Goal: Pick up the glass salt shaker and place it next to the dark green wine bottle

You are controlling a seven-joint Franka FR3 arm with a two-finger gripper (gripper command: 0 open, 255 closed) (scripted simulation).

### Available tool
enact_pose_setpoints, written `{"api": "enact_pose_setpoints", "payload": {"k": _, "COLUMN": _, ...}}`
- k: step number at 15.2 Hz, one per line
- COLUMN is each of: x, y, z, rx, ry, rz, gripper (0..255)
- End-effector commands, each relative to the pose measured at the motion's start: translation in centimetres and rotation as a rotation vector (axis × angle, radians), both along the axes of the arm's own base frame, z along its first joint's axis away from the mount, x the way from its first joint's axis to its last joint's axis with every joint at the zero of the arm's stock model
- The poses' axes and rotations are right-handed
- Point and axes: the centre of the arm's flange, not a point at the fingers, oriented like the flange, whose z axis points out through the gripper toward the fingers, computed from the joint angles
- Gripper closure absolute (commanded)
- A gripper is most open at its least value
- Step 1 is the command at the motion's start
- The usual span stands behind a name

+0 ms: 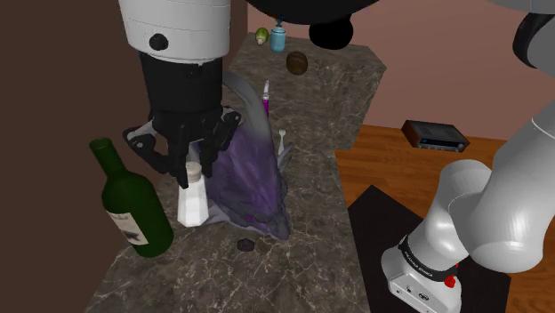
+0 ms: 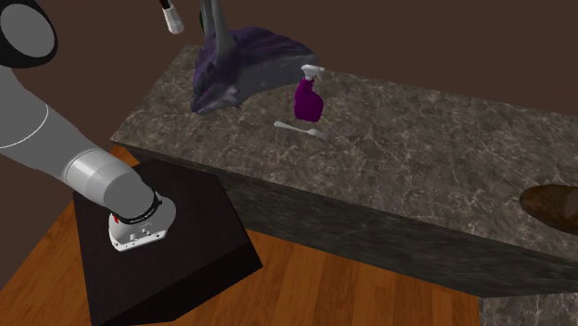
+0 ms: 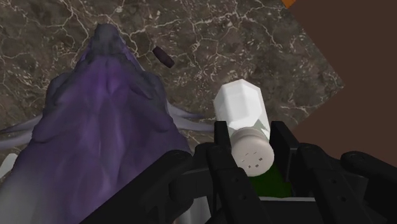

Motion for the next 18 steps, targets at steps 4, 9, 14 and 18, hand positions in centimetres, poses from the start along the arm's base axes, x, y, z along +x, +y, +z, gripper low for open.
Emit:
{"api": "enact_pose_setpoints", "payload": {"k": 4, "x": 0.1, "y": 0.0, "z": -2.7, "rx": 0.0, "ry": 0.0, "rz": 0.0, "gripper": 255}}
{"api": "enact_pose_setpoints", "payload": {"k": 9, "x": 0.1, "y": 0.0, "z": -5.4, "rx": 0.0, "ry": 0.0, "rz": 0.0, "gripper": 255}}
{"api": "enact_pose_setpoints", "payload": {"k": 14, "x": 0.1, "y": 0.0, "z": -8.0, "rx": 0.0, "ry": 0.0, "rz": 0.0, "gripper": 255}}
{"api": "enact_pose_setpoints", "payload": {"k": 18, "x": 0.1, "y": 0.0, "z": -10.1, "rx": 0.0, "ry": 0.0, "rz": 0.0, "gripper": 255}}
